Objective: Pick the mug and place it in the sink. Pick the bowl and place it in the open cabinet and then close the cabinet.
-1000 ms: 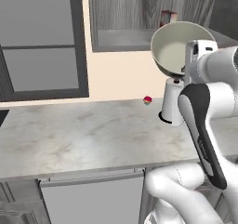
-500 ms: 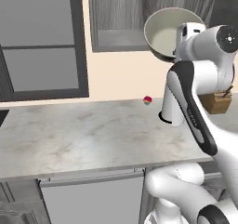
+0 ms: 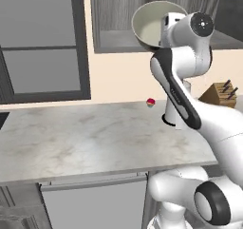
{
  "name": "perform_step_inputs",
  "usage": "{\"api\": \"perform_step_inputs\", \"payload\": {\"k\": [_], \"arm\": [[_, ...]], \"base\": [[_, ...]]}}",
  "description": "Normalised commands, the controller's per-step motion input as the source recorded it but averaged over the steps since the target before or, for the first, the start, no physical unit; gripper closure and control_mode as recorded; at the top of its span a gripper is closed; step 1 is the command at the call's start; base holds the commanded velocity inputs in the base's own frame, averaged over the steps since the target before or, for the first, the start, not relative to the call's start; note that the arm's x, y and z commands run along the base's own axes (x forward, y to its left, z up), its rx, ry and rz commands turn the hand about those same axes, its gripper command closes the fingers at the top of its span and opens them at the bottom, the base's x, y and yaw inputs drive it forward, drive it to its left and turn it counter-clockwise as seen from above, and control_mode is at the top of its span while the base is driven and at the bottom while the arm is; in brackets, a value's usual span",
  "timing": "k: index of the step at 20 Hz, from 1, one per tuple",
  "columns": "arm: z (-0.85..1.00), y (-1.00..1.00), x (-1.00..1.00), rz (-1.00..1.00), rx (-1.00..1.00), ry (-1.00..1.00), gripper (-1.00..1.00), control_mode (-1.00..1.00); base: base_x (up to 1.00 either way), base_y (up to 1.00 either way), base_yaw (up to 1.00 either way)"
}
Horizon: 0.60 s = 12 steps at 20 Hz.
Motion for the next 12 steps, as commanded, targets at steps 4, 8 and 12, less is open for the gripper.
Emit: {"api": "perform_step_inputs", "payload": {"k": [4,8,12], "arm": [[0.09,0.20,0.70,0.00,0.00,0.00,1.00,-1.00],[0.01,0.09,0.71,0.00,0.00,0.00,1.00,-1.00],[0.00,0.13,0.65,0.00,0.00,0.00,1.00,-1.00]], "base": [[0.00,0.00,0.00],[0.00,0.00,0.00],[0.00,0.00,0.00]]}}
